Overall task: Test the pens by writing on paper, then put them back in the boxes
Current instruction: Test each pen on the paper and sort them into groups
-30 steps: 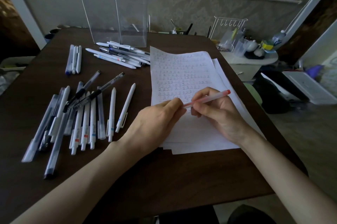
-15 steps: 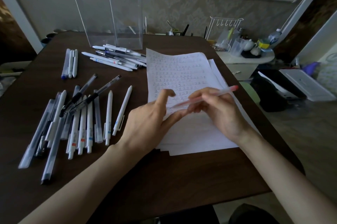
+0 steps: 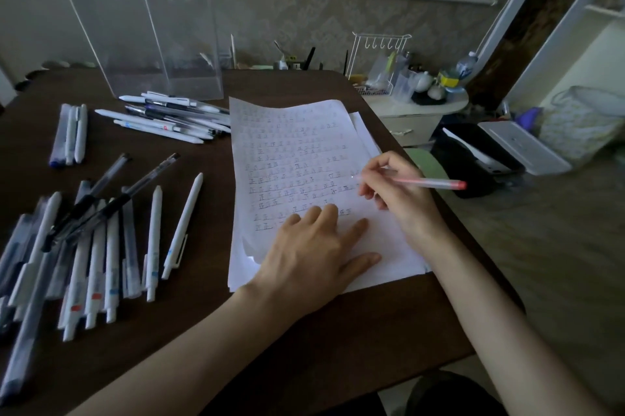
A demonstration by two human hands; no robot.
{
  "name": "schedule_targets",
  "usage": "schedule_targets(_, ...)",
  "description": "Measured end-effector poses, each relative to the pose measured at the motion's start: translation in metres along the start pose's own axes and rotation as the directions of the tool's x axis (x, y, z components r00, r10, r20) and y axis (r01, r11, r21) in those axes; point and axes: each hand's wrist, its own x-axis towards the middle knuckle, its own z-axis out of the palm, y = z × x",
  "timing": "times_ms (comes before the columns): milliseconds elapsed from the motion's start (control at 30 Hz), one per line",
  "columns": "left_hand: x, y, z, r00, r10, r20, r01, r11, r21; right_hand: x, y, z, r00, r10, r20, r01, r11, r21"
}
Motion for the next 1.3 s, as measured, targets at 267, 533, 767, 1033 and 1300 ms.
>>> schedule_targets(267,-0.006,0.000,0.004,0.997,-0.080,-0.025,0.079,0.997,-0.016,0.001,0.010,0.001,0.999,-0.038,-0.037,0.029,0.974,-0.223)
schedule_targets(533,-0.005,0.001,0.004,0.996,-0.093,0.002,0.094,0.995,-0.040,0.000,0.012,0.002,0.998,-0.055,-0.027,0.046,0.965,-0.257)
schedule_targets(767,-0.005,0.001,0.002,0.995,-0.099,0.026,0.101,0.993,-0.069,-0.001,0.009,0.004,0.995,-0.094,-0.023,0.080,0.936,-0.343)
schedule_targets(1033,-0.003,-0.001,-0.006,0.970,-0.226,0.085,0.239,0.947,-0.214,-0.002,0.008,0.004,0.997,-0.070,-0.006,0.064,0.934,-0.352)
schedule_targets(1300,-0.002,-0.001,-0.008,0.947,-0.315,0.060,0.307,0.838,-0.452,-0.003,0.008,0.003,0.997,-0.079,0.017,0.079,0.922,-0.378)
